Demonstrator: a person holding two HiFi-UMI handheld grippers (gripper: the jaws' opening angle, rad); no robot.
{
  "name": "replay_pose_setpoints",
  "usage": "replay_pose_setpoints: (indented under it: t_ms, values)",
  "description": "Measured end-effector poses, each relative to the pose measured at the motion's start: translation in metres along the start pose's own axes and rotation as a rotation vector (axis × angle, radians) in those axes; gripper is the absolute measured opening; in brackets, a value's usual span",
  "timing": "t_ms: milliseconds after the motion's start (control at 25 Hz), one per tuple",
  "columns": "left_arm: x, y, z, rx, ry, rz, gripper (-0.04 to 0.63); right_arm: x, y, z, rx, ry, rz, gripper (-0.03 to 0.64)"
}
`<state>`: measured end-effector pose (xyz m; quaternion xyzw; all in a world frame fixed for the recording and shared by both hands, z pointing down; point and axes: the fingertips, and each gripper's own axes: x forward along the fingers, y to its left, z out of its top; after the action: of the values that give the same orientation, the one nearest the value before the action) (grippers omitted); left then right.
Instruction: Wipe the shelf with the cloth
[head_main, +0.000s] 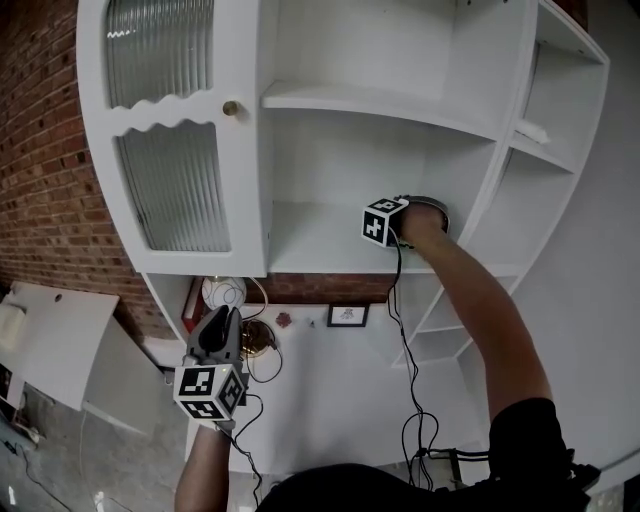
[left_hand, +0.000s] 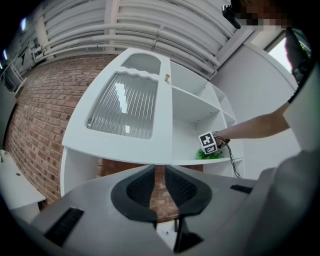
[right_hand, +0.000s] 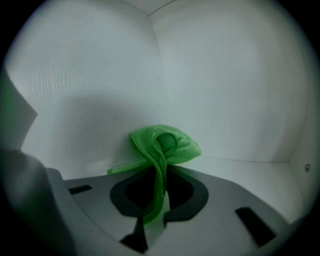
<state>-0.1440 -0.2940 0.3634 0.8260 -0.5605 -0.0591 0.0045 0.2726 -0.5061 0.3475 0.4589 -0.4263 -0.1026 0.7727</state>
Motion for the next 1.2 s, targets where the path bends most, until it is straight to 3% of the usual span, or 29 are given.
replay_pose_setpoints:
  t_ms: [120,200,280,360,480,640,800,960,1080,1200]
  values:
    - [0.002,-0.001,-0.001,0.011,0.007,-0.006,0.063,0.001,-0.006,-0.002,-0.025,0.004,-0.039,0.044]
    - [0.003,0.002,-0.003,0.013,0.018,-0.001,0.063,-0.011,-0.017,0.009,0.008,-0.100,-0.071,0.044]
    - [0.002,0.007,-0.006,0.007,0.027,0.012,0.063,-0.034,-0.029,0.028,0.095,-0.271,-0.056,0.046]
    - [0.000,0.011,-0.008,-0.001,0.034,0.026,0.063,-0.066,-0.038,0.053,0.238,-0.482,0.056,0.046]
    - [-0.005,0.014,-0.009,-0.001,0.039,0.042,0.063,-0.122,-0.042,0.089,0.433,-0.788,0.320,0.046]
    - [-0.018,0.022,-0.009,0.011,0.046,0.080,0.063,-0.181,-0.035,0.125,0.608,-1.012,0.676,0.046]
    - [-0.039,0.039,-0.009,0.021,0.054,0.144,0.063,-0.216,-0.008,0.162,0.652,-1.068,0.987,0.046]
    - [-0.061,0.054,-0.007,0.027,0.056,0.203,0.063,-0.232,0.032,0.195,0.600,-1.044,1.164,0.046]
    - [-0.073,0.063,-0.007,0.026,0.056,0.238,0.063,-0.241,0.061,0.214,0.541,-1.015,1.209,0.046]
    - [-0.080,0.068,-0.008,0.020,0.055,0.257,0.063,-0.236,0.076,0.226,0.460,-0.980,1.098,0.046]
